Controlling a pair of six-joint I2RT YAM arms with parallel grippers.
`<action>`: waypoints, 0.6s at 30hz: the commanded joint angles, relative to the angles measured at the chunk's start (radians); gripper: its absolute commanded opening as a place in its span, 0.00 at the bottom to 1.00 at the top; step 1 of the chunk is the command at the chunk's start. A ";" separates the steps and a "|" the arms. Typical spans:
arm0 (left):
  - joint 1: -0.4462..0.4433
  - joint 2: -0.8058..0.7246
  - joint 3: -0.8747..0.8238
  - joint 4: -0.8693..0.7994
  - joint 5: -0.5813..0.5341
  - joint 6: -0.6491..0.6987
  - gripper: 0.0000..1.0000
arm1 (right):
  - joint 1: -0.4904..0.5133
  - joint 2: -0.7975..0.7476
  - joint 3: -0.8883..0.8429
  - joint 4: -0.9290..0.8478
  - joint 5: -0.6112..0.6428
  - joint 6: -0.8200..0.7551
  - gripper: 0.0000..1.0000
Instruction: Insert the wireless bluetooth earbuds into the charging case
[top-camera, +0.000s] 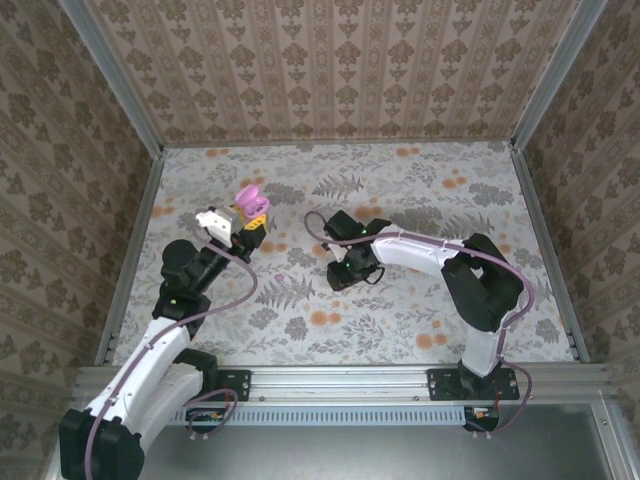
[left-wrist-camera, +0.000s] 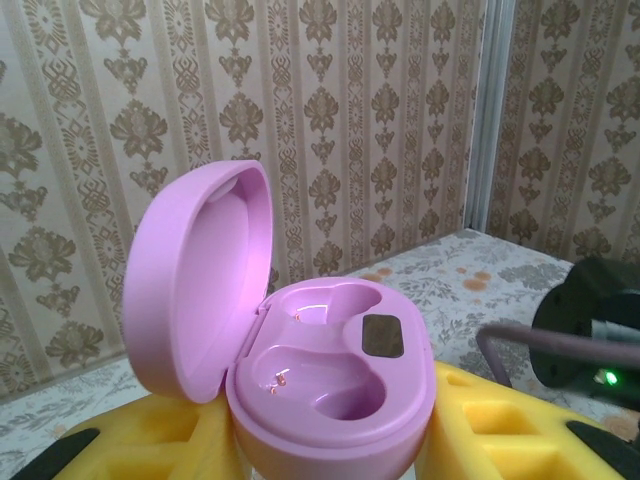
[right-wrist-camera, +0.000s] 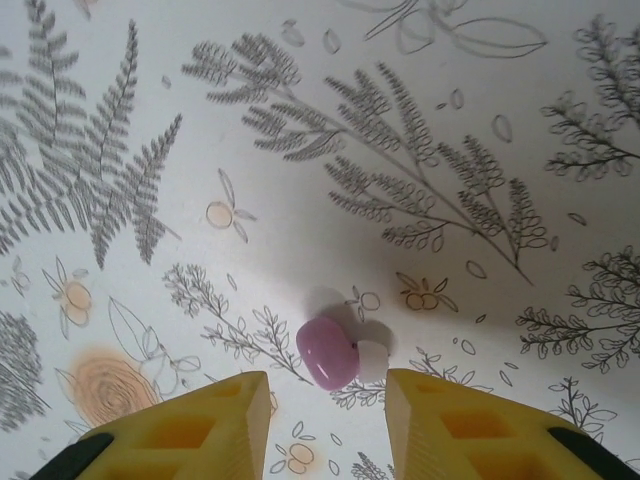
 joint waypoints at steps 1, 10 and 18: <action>-0.006 -0.027 0.020 0.000 -0.018 0.022 0.41 | 0.032 -0.006 -0.003 -0.001 0.080 -0.158 0.37; -0.006 -0.015 0.028 0.001 -0.014 0.018 0.41 | 0.058 0.040 0.035 -0.056 0.146 -0.185 0.36; -0.006 0.001 0.032 0.011 -0.006 0.013 0.41 | 0.064 0.081 0.062 -0.081 0.171 -0.191 0.35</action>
